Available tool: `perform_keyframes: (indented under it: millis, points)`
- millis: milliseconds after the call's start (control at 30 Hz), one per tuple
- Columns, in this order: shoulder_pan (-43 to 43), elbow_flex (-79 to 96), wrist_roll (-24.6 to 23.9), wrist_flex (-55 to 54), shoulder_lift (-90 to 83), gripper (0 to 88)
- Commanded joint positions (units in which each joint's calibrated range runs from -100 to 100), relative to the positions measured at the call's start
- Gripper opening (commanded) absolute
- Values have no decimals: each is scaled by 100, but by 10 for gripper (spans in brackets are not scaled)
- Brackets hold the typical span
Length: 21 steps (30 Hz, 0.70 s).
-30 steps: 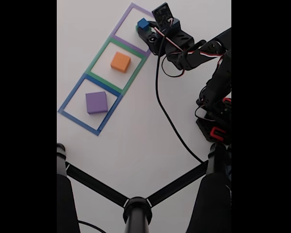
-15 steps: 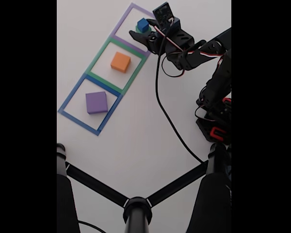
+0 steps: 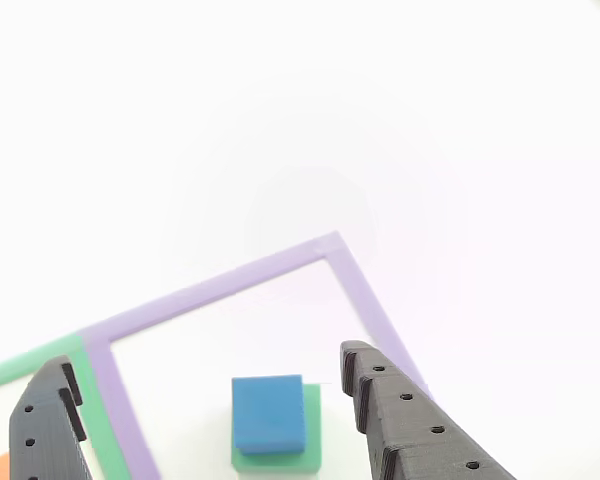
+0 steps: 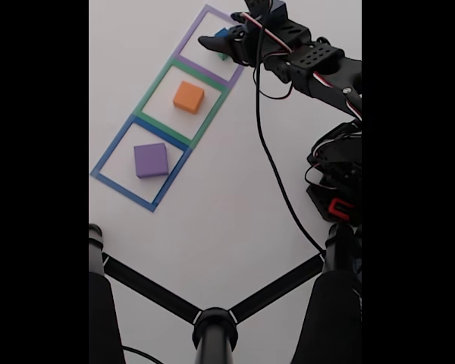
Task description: Tower of hanoi
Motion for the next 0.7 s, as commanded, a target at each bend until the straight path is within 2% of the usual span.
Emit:
perform_keyframes:
  millis: [0,167,300,500,667]
  points:
    - [55,-1405,0,2956,-1161,336]
    - [-60,-3386,0,5870,-1586,350]
    - [-334,-4567,0,7327,-1730,353]
    - [-959,-5412,0,8395,-2003,325]
    - [-1287,-5521,0,8743,-2235,244]
